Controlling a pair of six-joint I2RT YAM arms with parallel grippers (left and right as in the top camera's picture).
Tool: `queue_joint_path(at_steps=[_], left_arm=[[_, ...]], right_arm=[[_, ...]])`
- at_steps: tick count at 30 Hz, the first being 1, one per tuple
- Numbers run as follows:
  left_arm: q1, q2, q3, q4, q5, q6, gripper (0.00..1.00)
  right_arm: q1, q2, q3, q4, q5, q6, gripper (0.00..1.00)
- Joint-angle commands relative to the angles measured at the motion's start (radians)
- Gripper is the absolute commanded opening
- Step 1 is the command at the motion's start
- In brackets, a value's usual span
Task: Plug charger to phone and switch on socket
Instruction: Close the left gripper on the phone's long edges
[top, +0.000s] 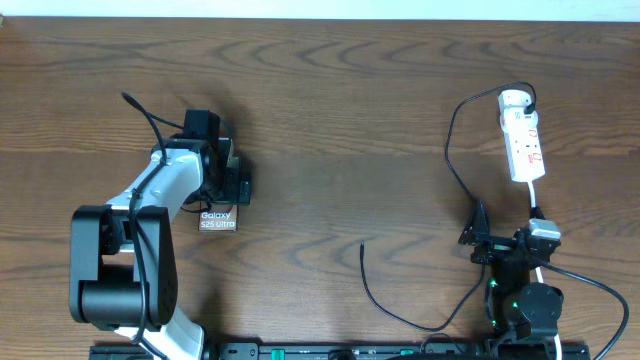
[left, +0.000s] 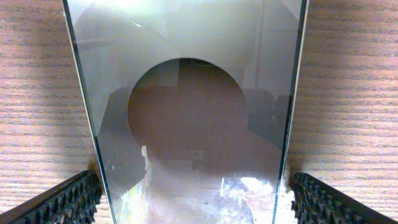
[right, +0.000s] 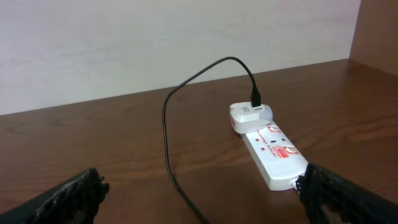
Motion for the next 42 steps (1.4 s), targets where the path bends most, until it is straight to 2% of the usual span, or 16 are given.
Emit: queue_joint_path(at_steps=[1, 20, 23, 37, 40, 42], left_arm=[[0.003, 0.013, -0.015, 0.001, -0.013, -0.015, 0.97], [0.003, 0.013, -0.015, 0.005, -0.013, 0.003, 0.95], [0.003, 0.013, -0.015, 0.005, -0.013, 0.003, 0.91], [0.003, 0.013, -0.015, 0.004, -0.013, 0.003, 0.91], [0.003, 0.013, -0.015, 0.004, -0.013, 0.003, 0.91], [0.003, 0.013, -0.015, 0.004, -0.013, 0.003, 0.87]], right_arm=[[0.010, -0.006, -0.001, -0.004, 0.008, -0.008, 0.99], [0.010, -0.006, -0.001, -0.004, 0.008, -0.008, 0.99], [0.010, -0.006, -0.001, -0.004, 0.008, -0.008, 0.99], [0.010, -0.006, -0.001, -0.004, 0.008, -0.008, 0.99], [0.010, -0.006, -0.001, -0.004, 0.008, -0.008, 0.99], [0.010, -0.006, -0.001, -0.004, 0.008, -0.008, 0.99]])
